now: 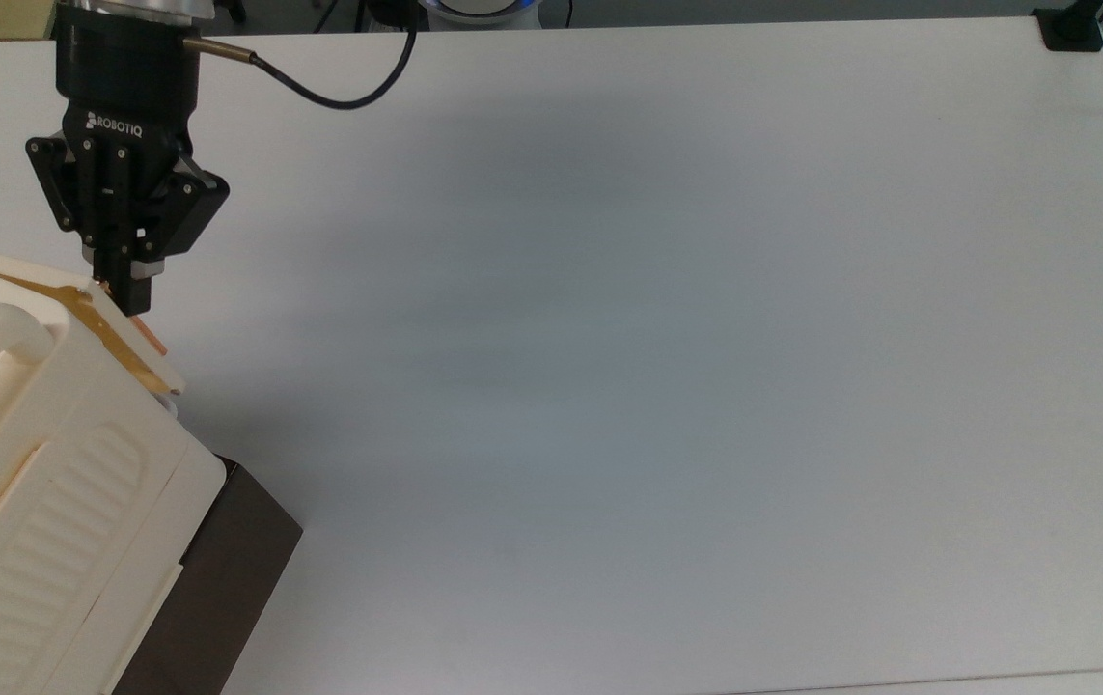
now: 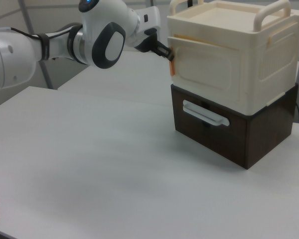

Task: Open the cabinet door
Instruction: 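Pull the door edge outward, swinging the door open on its hinge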

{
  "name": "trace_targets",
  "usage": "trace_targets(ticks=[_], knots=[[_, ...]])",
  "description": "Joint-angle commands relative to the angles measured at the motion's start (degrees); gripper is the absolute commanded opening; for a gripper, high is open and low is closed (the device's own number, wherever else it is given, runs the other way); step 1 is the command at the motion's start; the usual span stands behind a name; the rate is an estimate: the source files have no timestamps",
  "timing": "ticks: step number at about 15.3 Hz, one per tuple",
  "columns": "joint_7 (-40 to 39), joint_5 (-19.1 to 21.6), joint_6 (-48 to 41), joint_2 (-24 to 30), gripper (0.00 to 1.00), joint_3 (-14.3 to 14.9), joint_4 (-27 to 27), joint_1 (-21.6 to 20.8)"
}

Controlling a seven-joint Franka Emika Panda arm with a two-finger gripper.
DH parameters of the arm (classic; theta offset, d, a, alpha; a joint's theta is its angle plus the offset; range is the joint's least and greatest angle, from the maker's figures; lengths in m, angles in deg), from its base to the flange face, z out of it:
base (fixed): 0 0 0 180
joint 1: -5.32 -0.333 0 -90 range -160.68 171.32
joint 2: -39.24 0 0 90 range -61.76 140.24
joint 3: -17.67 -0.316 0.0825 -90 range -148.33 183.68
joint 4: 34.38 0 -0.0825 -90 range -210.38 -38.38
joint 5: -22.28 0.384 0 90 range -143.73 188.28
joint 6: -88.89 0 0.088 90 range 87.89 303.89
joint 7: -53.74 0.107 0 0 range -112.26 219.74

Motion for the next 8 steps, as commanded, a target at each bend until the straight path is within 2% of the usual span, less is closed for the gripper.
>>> trace_targets(ticks=[1, 3, 5, 6, 7, 8], knots=[[-0.6, -0.5, -3.1, 3.1, 0.01, -0.4, -3.2, 1.3], [-1.6, -0.3, -5.1, 4.0, 0.03, -0.4, -3.5, 1.4], [-1.9, 0.0, -6.7, 6.5, 0.15, -0.4, -5.6, 2.0], [-1.9, 0.2, -7.3, 7.9, 0.31, -0.5, -7.0, 2.1], [-1.9, 0.2, -8.4, 9.2, 0.50, -0.5, -8.0, 2.1], [-2.1, 0.2, -9.7, 10.2, 0.61, -0.5, -8.6, 2.0]])
